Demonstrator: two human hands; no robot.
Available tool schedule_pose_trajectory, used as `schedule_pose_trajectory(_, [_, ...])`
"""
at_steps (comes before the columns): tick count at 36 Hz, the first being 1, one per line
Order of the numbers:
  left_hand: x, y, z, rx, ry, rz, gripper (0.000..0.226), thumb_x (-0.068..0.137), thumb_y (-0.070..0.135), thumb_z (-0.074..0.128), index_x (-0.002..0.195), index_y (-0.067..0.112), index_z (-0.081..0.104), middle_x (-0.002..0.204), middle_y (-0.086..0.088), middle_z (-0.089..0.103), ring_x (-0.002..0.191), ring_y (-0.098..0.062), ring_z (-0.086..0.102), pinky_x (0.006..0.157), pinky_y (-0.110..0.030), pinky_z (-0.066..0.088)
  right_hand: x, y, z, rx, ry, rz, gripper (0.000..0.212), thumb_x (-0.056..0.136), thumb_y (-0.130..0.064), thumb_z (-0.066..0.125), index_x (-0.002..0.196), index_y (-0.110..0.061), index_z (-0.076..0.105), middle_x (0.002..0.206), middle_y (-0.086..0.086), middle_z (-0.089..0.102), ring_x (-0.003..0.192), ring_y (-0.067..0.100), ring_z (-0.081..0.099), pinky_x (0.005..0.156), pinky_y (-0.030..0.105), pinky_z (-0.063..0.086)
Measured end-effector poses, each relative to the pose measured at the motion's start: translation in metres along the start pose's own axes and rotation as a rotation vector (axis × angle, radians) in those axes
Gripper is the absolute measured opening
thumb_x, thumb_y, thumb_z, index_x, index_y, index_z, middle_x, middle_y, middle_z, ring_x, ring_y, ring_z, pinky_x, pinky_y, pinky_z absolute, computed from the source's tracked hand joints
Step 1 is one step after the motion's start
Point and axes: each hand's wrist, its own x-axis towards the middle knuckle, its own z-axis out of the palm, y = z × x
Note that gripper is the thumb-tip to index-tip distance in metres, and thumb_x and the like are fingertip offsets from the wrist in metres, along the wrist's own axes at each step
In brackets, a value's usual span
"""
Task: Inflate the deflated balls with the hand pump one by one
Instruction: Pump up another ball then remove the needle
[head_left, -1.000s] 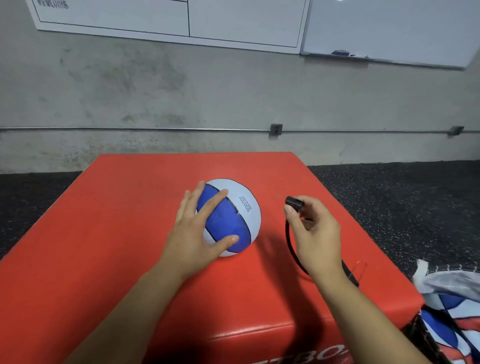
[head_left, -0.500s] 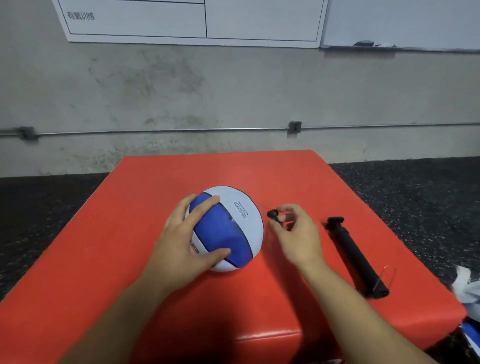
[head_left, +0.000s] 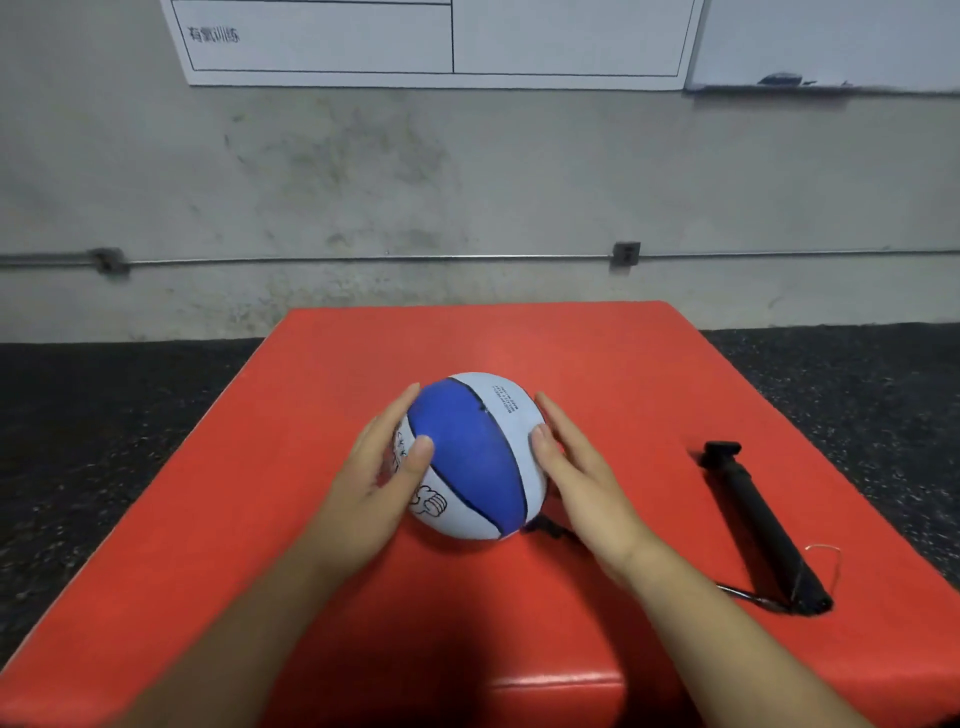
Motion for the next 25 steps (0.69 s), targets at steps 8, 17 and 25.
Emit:
schedule_pose_trajectory(8, [-0.001, 0.001, 0.003, -0.208, -0.065, -0.157, 0.08, 0.091, 0.064, 0.07, 0.158, 0.045, 0.031, 0.152, 0.035, 0.045, 0.14, 0.015, 0.04, 0.124, -0.028, 0.031, -0.018, -0.006, 0.003, 0.101, 0.058, 0.007, 0.057, 0.087, -0.047, 0.07, 0.143, -0.046, 0.057, 0.132, -0.027, 0.066, 0.121, -0.01, 0.061, 0.092, 0.021, 0.057])
schedule_pose_trajectory(17, [-0.035, 0.033, -0.023, -0.101, 0.044, -0.05, 0.073, 0.088, 0.071, 0.065, 0.153, 0.056, 0.037, 0.155, 0.029, 0.044, 0.146, 0.01, 0.035, 0.124, -0.03, 0.03, -0.049, -0.03, 0.024, 0.117, 0.02, -0.041, 0.059, 0.086, -0.057, 0.079, 0.141, -0.052, 0.057, 0.139, -0.019, 0.065, 0.133, 0.014, 0.061, 0.109, 0.052, 0.052])
schedule_pose_trajectory(25, [-0.106, 0.081, -0.063, -0.022, 0.29, 0.084, 0.058, 0.092, 0.06, 0.059, 0.148, 0.05, 0.047, 0.154, 0.026, 0.047, 0.148, 0.004, 0.036, 0.123, -0.023, 0.03, -0.098, -0.069, 0.076, 0.065, -0.007, -0.209, 0.073, 0.078, -0.061, 0.075, 0.146, -0.043, 0.054, 0.149, -0.02, 0.056, 0.136, 0.009, 0.055, 0.115, 0.046, 0.047])
